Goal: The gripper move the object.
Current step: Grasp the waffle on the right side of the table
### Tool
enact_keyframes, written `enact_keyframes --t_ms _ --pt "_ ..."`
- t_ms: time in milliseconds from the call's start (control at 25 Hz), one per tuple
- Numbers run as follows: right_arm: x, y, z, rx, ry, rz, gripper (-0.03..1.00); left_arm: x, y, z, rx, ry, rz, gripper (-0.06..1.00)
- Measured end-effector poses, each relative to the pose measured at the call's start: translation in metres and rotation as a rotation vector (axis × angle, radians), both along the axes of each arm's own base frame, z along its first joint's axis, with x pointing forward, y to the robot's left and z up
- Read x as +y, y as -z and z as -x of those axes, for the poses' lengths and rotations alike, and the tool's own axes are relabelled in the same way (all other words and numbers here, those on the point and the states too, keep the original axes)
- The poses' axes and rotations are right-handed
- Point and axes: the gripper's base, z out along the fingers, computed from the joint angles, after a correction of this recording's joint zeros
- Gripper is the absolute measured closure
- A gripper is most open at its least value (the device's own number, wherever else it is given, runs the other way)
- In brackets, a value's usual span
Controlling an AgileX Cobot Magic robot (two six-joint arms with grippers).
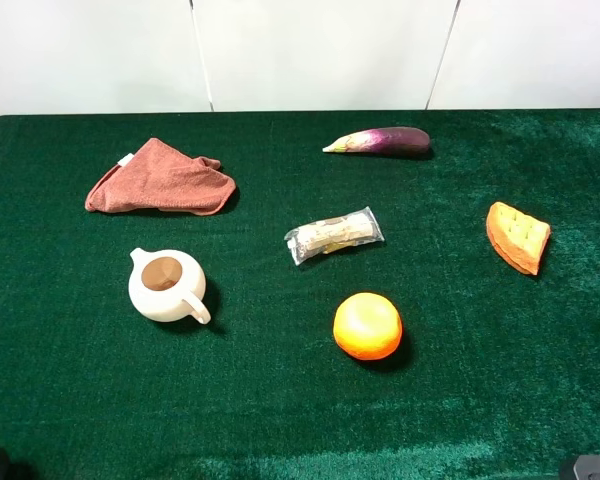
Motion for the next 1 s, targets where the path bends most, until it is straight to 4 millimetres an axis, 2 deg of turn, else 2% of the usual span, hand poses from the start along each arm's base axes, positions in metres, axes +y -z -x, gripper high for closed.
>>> enact_keyframes --t_ms 1000 --pt "0.0041 -0.0002 -0.0008 0.002 -0.030 -0.044 0.28 0.0000 0.0000 0.0000 0.000 0.000 0.000 -0.05"
